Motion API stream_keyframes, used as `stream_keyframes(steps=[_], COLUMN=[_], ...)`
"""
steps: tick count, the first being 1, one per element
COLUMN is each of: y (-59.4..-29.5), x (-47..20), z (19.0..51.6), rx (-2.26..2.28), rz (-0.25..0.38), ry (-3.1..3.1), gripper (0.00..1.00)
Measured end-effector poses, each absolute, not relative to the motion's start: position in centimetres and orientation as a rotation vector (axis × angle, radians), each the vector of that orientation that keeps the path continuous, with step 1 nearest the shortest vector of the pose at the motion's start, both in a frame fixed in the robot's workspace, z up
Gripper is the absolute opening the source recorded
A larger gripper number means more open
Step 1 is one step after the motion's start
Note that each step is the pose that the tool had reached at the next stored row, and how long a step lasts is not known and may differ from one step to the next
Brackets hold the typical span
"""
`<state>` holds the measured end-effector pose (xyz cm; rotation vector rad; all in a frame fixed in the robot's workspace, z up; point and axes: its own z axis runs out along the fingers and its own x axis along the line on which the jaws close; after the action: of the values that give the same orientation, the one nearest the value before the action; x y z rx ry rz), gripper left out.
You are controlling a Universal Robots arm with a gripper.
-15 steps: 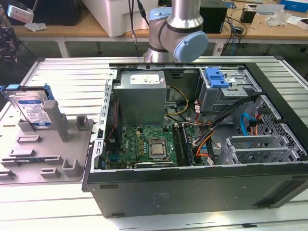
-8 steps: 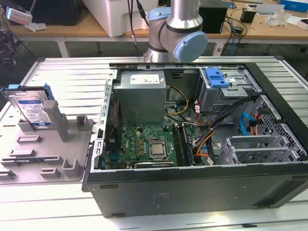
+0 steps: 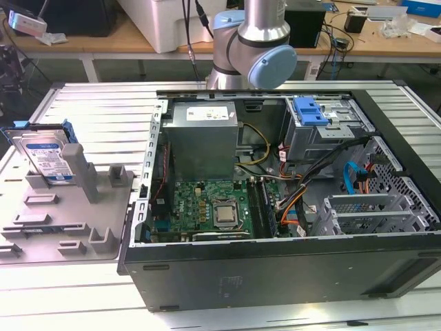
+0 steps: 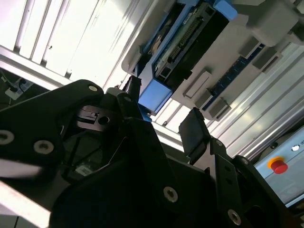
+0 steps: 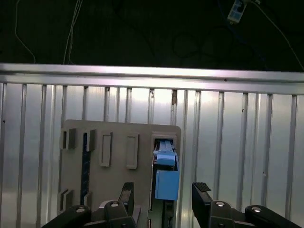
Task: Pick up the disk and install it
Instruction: 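Pick up the disk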
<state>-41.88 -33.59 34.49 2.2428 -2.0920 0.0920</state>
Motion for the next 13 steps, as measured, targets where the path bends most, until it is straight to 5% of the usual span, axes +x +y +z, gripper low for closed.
stream_keyframes(steps=[13], y=[-33.58], x=[-41.93], z=[34.36], rx=[2.234], rz=[0.093], ry=[-2.102], gripper=[0.6])
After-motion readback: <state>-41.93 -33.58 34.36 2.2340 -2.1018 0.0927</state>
